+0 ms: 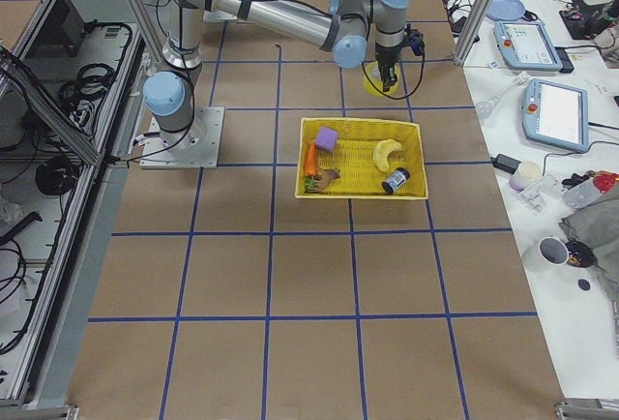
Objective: Transfer tape with both arms
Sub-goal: 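Grasp the tape roll with the right gripper and lift it out, then carry the tape roll toward the table center and set it down, then open the right gripper and raise it away from the tape roll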
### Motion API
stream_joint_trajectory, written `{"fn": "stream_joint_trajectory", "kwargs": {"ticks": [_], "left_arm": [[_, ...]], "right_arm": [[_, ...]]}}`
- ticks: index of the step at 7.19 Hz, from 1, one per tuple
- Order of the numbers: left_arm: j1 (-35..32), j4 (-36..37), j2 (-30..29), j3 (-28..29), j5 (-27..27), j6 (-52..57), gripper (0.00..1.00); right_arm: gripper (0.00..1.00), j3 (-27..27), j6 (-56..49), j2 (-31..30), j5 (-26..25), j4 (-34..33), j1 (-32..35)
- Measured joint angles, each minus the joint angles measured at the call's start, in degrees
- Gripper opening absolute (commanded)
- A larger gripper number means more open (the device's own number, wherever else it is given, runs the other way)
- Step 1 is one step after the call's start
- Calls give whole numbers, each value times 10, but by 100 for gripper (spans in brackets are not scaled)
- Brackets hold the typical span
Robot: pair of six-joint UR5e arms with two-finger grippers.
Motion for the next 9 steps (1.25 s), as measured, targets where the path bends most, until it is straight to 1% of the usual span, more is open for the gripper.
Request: {"fn": "stream_joint_trajectory", "kwargs": {"ticks": [2, 4, 6, 7, 8, 9], "left_arm": [[0, 0, 0, 0, 0, 0, 100], [0, -1, 0, 0, 1, 0, 100], [1, -5, 0, 0, 1, 0, 100], [1, -6, 0, 0, 1, 0, 100], [1, -6, -1, 0, 0, 1, 100], [0, -5, -1, 0, 0, 1, 100]], "right_arm": [[0, -55, 93, 71, 12, -9, 77], [0, -110, 152, 139, 21, -11, 131], [0, -124, 175, 172, 23, -10, 159], [33, -125, 177, 180, 23, -10, 166], [95, -126, 177, 183, 23, -8, 169], [100, -126, 175, 184, 20, -7, 170]]}}
